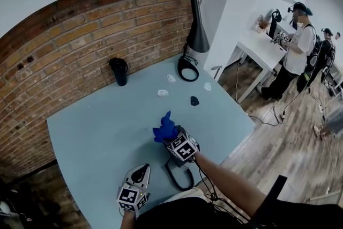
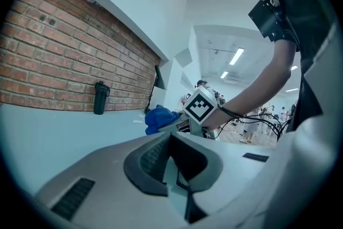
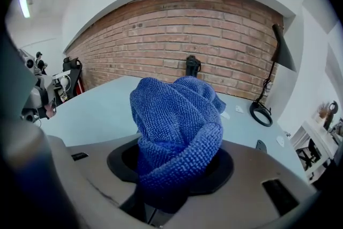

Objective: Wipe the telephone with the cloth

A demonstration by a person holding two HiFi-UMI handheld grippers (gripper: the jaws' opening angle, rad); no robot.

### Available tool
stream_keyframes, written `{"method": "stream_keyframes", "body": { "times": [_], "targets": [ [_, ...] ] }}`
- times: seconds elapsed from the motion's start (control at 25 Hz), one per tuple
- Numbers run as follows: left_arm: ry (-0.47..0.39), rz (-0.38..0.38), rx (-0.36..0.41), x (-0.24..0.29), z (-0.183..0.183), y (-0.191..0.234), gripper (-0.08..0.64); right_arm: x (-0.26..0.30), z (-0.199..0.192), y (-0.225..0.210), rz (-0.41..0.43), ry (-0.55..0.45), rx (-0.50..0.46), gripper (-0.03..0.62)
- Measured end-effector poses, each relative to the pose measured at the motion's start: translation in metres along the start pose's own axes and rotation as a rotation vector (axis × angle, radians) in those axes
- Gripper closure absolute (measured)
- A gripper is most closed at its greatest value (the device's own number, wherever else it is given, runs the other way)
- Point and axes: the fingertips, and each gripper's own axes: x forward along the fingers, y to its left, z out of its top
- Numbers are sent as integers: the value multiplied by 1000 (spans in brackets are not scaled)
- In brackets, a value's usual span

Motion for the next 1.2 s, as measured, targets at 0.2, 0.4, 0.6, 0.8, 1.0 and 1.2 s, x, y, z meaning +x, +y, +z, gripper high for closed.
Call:
{"method": "stream_keyframes", "body": {
  "times": [0.2, 0.4, 0.6, 0.8, 1.0, 1.2],
  "targets": [
    [8, -11, -1, 1, -2, -3, 560, -4, -3, 2, -10, -1, -14, 394],
    [9, -18, 4, 1, -3, -5, 560, -4, -15, 1, -18, 1, 31, 394],
    [7, -21, 6, 1, -2, -5, 560, -8, -23, 4, -15, 12, 40, 394],
    [8, -25, 12, 0, -3, -7, 560, -12, -32, 8, -14, 5, 59, 394],
    [11, -32, 16, 2, -4, -9, 560, -19, -42, 15, -11, 14, 85, 394],
    [11, -41, 21, 4, -4, -13, 560, -24, -61, 19, -16, 27, 77, 394]
  ]
}}
